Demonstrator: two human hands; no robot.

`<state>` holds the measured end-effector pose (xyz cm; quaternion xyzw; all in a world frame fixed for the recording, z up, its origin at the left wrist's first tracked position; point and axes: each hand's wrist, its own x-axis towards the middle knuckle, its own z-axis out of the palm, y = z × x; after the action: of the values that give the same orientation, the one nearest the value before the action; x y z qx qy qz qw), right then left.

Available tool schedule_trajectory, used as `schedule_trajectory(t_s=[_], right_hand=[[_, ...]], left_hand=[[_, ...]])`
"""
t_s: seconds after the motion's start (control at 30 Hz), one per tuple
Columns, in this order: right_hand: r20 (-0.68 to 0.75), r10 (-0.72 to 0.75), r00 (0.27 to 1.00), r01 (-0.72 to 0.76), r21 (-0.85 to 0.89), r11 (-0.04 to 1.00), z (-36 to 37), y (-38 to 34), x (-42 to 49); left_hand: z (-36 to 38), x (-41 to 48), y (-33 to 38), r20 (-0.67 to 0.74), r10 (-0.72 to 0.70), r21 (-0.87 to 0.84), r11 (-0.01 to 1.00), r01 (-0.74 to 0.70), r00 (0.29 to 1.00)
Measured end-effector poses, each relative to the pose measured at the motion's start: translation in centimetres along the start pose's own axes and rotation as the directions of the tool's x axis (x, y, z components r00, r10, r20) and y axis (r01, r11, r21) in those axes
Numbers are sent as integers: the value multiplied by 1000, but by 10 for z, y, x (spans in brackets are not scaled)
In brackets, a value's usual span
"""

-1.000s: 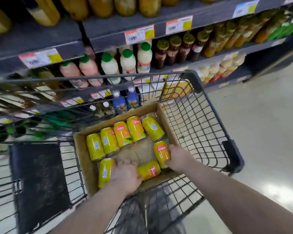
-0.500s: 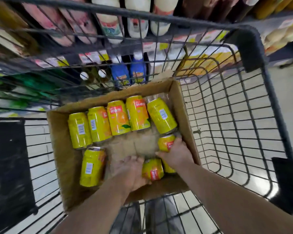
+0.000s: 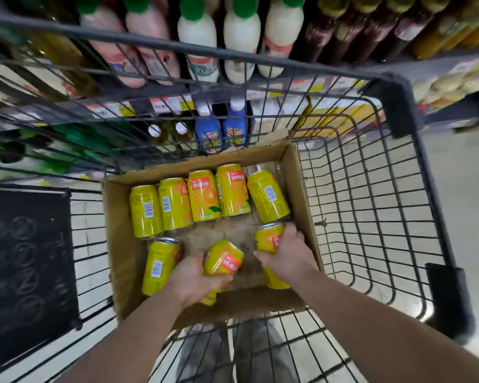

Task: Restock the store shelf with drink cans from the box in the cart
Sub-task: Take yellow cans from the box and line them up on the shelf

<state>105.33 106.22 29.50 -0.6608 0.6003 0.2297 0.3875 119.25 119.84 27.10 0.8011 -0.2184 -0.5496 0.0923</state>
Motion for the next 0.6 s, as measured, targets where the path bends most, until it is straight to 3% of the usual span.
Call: schedule_trajectory(t_s=[0.13,0.27,0.4,0.6], right_hand=[[-18,-57,998,57,-3,998,-27,-21,-31],[-50,-160,986,160,9,987,-58,-47,-68],[-105,-296,950,298,3,955,-89,-70,-110],[-111,-538,836,530,-95,843,-123,-117,-177]], left_hand=[[-30,-39,12,-87,-61,-288,957,33,994],[-55,-88,34,-184,-56,-485,874,-41,981],[-77,-149,59,-252,-35,-585,802,-124,967],[-102,-235,64,-431,-37,-644,713,-278,902]])
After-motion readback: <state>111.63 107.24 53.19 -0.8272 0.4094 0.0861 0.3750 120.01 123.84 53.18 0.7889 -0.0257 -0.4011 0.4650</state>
